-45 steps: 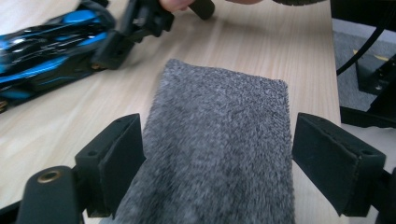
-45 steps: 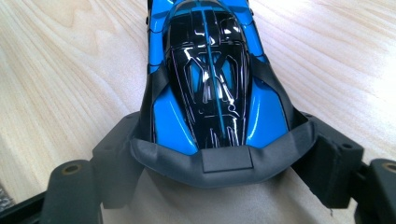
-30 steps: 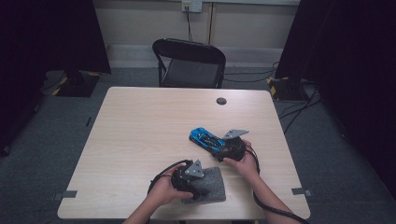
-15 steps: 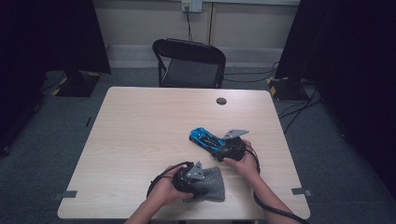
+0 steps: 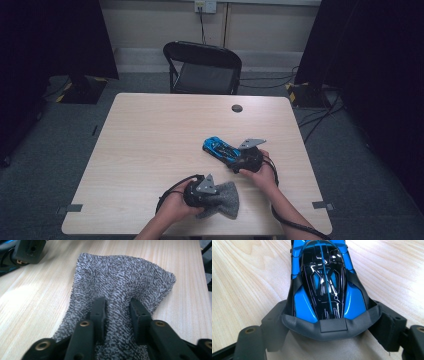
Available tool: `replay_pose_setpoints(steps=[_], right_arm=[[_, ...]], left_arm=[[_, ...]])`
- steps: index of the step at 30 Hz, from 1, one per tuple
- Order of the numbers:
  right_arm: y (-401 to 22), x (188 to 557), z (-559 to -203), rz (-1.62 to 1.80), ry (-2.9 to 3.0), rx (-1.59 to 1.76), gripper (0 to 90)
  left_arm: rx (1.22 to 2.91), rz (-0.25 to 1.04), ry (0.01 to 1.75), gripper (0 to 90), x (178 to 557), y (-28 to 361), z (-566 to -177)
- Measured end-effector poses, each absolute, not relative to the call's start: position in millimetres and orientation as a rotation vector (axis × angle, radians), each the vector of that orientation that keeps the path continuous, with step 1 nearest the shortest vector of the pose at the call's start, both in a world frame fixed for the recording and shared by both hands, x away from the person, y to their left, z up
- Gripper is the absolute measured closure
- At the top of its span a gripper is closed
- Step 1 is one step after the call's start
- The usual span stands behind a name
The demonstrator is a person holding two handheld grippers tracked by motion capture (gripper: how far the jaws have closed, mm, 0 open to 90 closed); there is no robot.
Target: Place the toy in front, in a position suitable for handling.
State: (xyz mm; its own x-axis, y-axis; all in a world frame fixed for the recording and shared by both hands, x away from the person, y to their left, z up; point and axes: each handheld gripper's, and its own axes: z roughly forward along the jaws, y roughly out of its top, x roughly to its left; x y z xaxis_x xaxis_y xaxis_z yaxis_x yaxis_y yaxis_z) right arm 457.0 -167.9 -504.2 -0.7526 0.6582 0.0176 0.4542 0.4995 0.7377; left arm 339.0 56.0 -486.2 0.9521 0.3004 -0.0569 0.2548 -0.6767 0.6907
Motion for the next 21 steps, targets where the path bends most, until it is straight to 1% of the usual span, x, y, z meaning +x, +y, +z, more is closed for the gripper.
replay_pose_setpoints(steps=[2, 8, 12, 15, 18, 21], right_arm=[[-167.8, 457.0, -504.1, 1.102, 2.48, 0.943, 24.1], [-167.8, 457.1, -504.1, 1.102, 2.479, 0.944, 24.1], [-167.8, 457.1, -504.1, 1.103, 2.479, 0.944, 24.1], [-167.8, 457.1, -504.1, 1.103, 2.479, 0.944, 24.1], [-167.8, 457.1, -504.1, 1.103, 2.479, 0.944, 24.1], [-167.8, 457.1, -504.1, 1.102, 2.48, 0.944, 24.1]], left_arm=[[2.36, 0.08, 0.416, 73.8, 338.1, 54.4, -484.4], [2.327, 0.085, 0.472, 75.8, 333.8, 56.7, -485.7], [2.316, 0.085, 0.477, 78.5, 333.9, 58.4, -485.4], [2.294, 0.055, 0.514, 79.3, 335.6, 61.6, -484.0], [2.313, 0.102, 0.533, 79.5, 336.6, 65.5, -479.5], [2.269, 0.097, 0.573, 79.6, 340.1, 71.2, -474.8]])
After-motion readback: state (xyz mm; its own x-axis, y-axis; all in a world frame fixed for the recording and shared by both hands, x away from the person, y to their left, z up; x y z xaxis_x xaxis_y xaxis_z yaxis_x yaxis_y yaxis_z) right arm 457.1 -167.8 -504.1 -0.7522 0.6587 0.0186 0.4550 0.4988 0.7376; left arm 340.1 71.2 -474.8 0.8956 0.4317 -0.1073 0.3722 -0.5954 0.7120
